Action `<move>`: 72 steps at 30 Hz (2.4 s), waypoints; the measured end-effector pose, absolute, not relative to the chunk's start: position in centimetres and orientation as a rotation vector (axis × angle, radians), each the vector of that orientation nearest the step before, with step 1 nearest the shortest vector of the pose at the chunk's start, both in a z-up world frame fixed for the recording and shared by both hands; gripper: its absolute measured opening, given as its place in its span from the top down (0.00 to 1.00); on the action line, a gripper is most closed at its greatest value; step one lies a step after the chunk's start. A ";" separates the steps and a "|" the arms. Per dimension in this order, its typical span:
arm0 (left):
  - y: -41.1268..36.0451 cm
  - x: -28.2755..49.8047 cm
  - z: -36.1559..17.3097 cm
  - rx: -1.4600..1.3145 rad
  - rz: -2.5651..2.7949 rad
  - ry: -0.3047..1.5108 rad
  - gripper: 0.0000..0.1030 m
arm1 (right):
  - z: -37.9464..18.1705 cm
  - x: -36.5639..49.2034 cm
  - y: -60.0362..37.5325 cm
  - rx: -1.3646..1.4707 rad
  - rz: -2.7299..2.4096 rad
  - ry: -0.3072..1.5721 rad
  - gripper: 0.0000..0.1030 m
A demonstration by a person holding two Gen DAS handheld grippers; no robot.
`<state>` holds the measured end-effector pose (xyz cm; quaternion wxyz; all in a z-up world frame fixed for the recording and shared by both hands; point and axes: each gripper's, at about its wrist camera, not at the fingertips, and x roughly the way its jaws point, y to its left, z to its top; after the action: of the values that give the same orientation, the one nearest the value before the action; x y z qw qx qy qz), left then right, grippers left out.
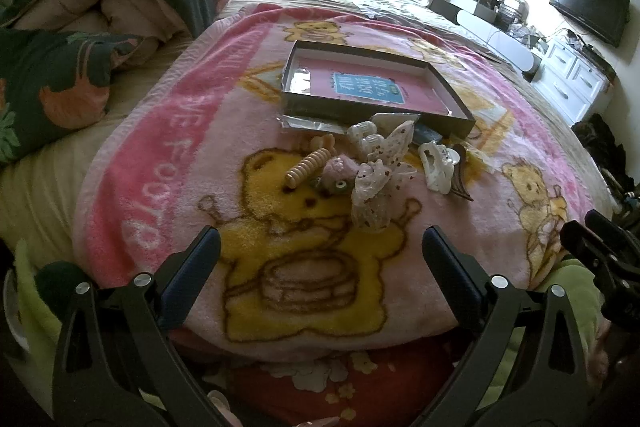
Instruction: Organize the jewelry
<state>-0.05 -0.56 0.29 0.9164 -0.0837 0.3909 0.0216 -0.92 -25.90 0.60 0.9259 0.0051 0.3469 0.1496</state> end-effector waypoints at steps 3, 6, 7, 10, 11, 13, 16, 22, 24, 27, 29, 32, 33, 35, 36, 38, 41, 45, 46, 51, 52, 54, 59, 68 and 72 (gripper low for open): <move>-0.5 0.0 0.3 -0.172 0.044 0.806 0.08 | 0.6 -0.9 -25.9 0.012 0.305 0.713 0.04; -0.5 -0.1 0.3 -0.173 0.045 0.807 0.08 | 0.6 -0.9 -25.9 0.010 0.304 0.709 0.04; -0.5 0.0 0.2 -0.174 0.046 0.808 0.08 | 0.6 -0.9 -25.9 0.012 0.305 0.710 0.04; -0.3 0.1 0.2 -0.174 0.046 0.810 0.08 | 0.7 -1.0 -26.0 0.018 0.305 0.714 0.04; -0.3 0.1 0.2 -0.174 0.045 0.810 0.08 | 0.8 -1.0 -26.0 0.018 0.301 0.711 0.04; -0.2 0.3 0.1 -0.173 0.043 0.814 0.08 | 0.9 -1.0 -26.3 0.022 0.293 0.707 0.04; -0.3 0.8 -0.1 -0.168 0.035 0.816 0.08 | 0.9 -0.8 -26.9 0.035 0.276 0.703 0.04; -1.8 3.1 -0.1 -0.141 -0.013 0.829 0.08 | 0.8 0.2 -28.9 0.067 0.229 0.706 0.04; -2.3 3.9 0.1 -0.135 -0.032 0.829 0.08 | 0.8 0.5 -29.6 0.068 0.207 0.699 0.04; -3.0 5.2 0.4 -0.113 -0.059 0.832 0.08 | 1.0 1.3 -30.9 0.074 0.174 0.696 0.04; -3.6 6.1 0.3 -0.082 -0.085 0.844 0.08 | 0.9 1.9 -31.5 0.082 0.162 0.704 0.04; -4.4 7.7 -0.3 -0.053 -0.141 0.868 0.08 | 0.8 2.7 -32.3 0.078 0.145 0.706 0.04; -4.6 8.2 -0.5 -0.048 -0.165 0.872 0.08 | 0.7 3.0 -32.3 0.077 0.145 0.708 0.04; -4.9 9.0 -1.0 -0.035 -0.188 0.879 0.08 | 0.2 3.9 -32.3 0.073 0.156 0.735 0.04; -5.1 9.3 -1.2 -0.021 -0.196 0.876 0.08 | -0.1 4.3 -32.3 0.082 0.168 0.748 0.04; -5.7 9.9 -1.8 0.024 -0.211 0.879 0.11 | -0.8 5.3 -32.2 0.100 0.183 0.779 0.04; -6.3 10.3 -2.3 0.072 -0.249 0.888 0.23 | -1.8 6.7 -31.4 0.089 0.206 0.813 0.04; -7.1 11.3 -3.3 0.137 -0.287 0.936 0.34 | -3.7 9.1 -29.9 0.105 0.251 0.894 0.04; -7.2 11.6 -3.6 0.155 -0.288 0.947 0.39 | -4.1 9.7 -29.5 0.106 0.257 0.908 0.04; -7.1 12.5 -4.8 0.181 -0.307 0.987 0.67 | -5.5 12.1 -27.5 0.114 0.306 0.952 0.04; -6.9 12.7 -4.9 0.178 -0.312 0.990 0.76 | -5.9 12.6 -27.2 0.120 0.307 0.964 0.04; -6.5 12.9 -4.6 0.153 -0.328 0.976 0.84 | -6.5 13.7 -26.4 0.123 0.317 0.981 0.04; -5.3 13.6 -3.0 0.111 -0.319 0.931 0.87 | -7.4 15.8 -25.5 0.156 0.327 1.016 0.13; -2.3 14.8 -0.3 0.032 -0.276 0.869 0.87 | -7.1 17.3 -24.3 0.228 0.409 1.027 0.16; -1.2 14.8 0.1 0.016 -0.264 0.860 0.87 | -7.0 16.9 -26.2 0.309 0.400 1.032 0.16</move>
<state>14.83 -1.17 0.08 0.9006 0.0077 0.4155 -0.1274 16.91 -26.23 -7.04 0.8395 0.1461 0.4880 0.1891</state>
